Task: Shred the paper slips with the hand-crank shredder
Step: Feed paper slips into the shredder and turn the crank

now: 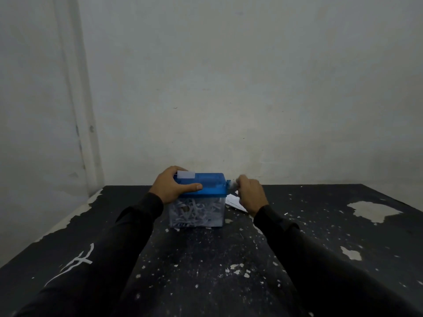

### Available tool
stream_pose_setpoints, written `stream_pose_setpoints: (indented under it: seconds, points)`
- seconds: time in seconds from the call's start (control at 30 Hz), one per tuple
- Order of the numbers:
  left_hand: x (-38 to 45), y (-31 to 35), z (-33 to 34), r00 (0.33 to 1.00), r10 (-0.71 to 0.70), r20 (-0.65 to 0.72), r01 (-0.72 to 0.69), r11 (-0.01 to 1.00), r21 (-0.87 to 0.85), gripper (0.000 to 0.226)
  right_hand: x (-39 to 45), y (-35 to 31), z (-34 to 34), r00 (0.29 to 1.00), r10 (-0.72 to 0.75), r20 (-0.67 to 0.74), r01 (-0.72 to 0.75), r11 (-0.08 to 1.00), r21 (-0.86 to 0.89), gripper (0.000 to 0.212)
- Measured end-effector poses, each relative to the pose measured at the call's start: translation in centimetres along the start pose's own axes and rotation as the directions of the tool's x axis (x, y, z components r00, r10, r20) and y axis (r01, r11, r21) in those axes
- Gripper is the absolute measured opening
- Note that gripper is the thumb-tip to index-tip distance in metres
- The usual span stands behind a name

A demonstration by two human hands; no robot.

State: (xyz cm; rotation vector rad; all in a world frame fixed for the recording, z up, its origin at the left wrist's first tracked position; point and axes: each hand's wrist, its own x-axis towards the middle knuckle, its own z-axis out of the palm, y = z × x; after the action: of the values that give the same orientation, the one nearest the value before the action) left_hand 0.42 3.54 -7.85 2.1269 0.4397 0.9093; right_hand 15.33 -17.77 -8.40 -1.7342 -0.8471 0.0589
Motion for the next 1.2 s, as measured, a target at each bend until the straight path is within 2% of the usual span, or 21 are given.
stream_pose_setpoints:
  seconds: [0.07, 0.13, 0.23, 0.33, 0.4, 0.47, 0.53, 0.67, 0.73, 0.83, 0.9, 0.93, 1.0, 1.07, 1.13, 1.2]
  points:
    - [0.0, 0.0, 0.0, 1.000, 0.003, 0.005, -0.003, 1.000, 0.010, 0.066, 0.6, -1.8, -0.3, 0.998, 0.055, 0.017, -0.057, 0.983, 0.173, 0.035]
    - [0.0, 0.0, 0.0, 1.000, 0.003, 0.008, -0.003, 1.000, 0.013, 0.065, 1.6, -3.1, -0.6, 0.997, 0.079, 0.020, -0.082, 0.971, 0.225, 0.037]
    - [-0.1, 0.1, -0.1, 1.000, -0.001, 0.012, 0.001, 1.000, 0.023, 0.066, 4.1, -3.1, -0.2, 0.994, 0.104, 0.040, -0.110, 0.973, 0.203, 0.035]
    - [-0.2, 0.1, -0.1, 1.000, -0.002, 0.007, 0.001, 1.000, 0.026, 0.068, 6.0, -1.9, 0.3, 0.985, 0.173, -0.019, -0.170, 0.979, 0.115, 0.027]
    - [-0.2, 0.0, -0.1, 1.000, 0.004, 0.004, -0.004, 1.000, 0.019, 0.069, 6.4, -0.8, 0.9, 0.977, 0.207, -0.049, -0.200, 0.973, 0.116, 0.025]
    - [-0.3, 0.0, -0.1, 1.000, 0.009, 0.002, -0.009, 1.000, 0.014, 0.073, 6.4, 0.5, 1.6, 0.976, 0.211, -0.062, -0.204, 0.974, 0.095, 0.020]
    - [-0.4, 0.0, -0.1, 1.000, 0.015, 0.003, -0.015, 1.000, 0.009, 0.083, 6.0, 1.8, 2.0, 0.977, 0.202, -0.074, -0.202, 0.979, 0.003, 0.019]
    - [-0.3, -0.1, -0.2, 1.000, 0.021, -0.005, -0.021, 1.000, 0.001, 0.097, 3.9, 3.9, 1.2, 0.987, 0.151, 0.060, -0.130, 0.956, -0.262, 0.034]
    - [-0.2, -0.2, -0.1, 1.000, 0.017, 0.000, -0.017, 1.000, 0.002, 0.092, 2.7, 4.6, 0.3, 0.976, 0.157, 0.148, -0.116, 0.961, -0.252, 0.040]
    - [-0.2, -0.3, -0.1, 1.000, 0.009, 0.001, -0.009, 1.000, 0.004, 0.081, 1.3, 4.5, -1.1, 0.946, 0.169, 0.278, -0.134, 0.981, -0.141, 0.045]
    - [-0.1, -0.4, -0.1, 1.000, 0.006, -0.001, -0.006, 1.000, 0.003, 0.079, 0.9, 4.5, -1.8, 0.947, 0.155, 0.281, -0.133, 0.987, -0.096, 0.045]
    - [-0.1, -0.4, 0.0, 1.000, 0.007, -0.004, -0.007, 1.000, 0.002, 0.078, 1.0, 4.9, -2.0, 0.962, 0.134, 0.237, -0.116, 0.989, -0.091, 0.045]
    - [-0.1, -0.4, 0.1, 1.000, 0.008, -0.009, -0.008, 1.000, 0.002, 0.077, 1.1, 6.1, -2.3, 0.996, 0.068, 0.065, -0.056, 0.983, -0.175, 0.038]
    - [-0.1, -0.5, 0.1, 1.000, 0.009, -0.015, -0.009, 1.000, 0.004, 0.077, 1.4, 7.7, -2.9, 0.998, 0.052, -0.032, -0.061, 0.918, -0.391, 0.018]
    - [0.0, -0.5, 0.1, 1.000, 0.010, -0.016, -0.010, 1.000, 0.005, 0.077, 1.1, 8.8, -3.3, 0.989, 0.150, 0.005, -0.112, 0.759, -0.641, 0.039]
    - [0.0, -0.6, 0.1, 1.000, 0.007, -0.013, -0.007, 1.000, -0.004, 0.076, 0.9, 9.2, -3.6, 0.976, 0.218, 0.032, -0.129, 0.684, -0.718, 0.051]
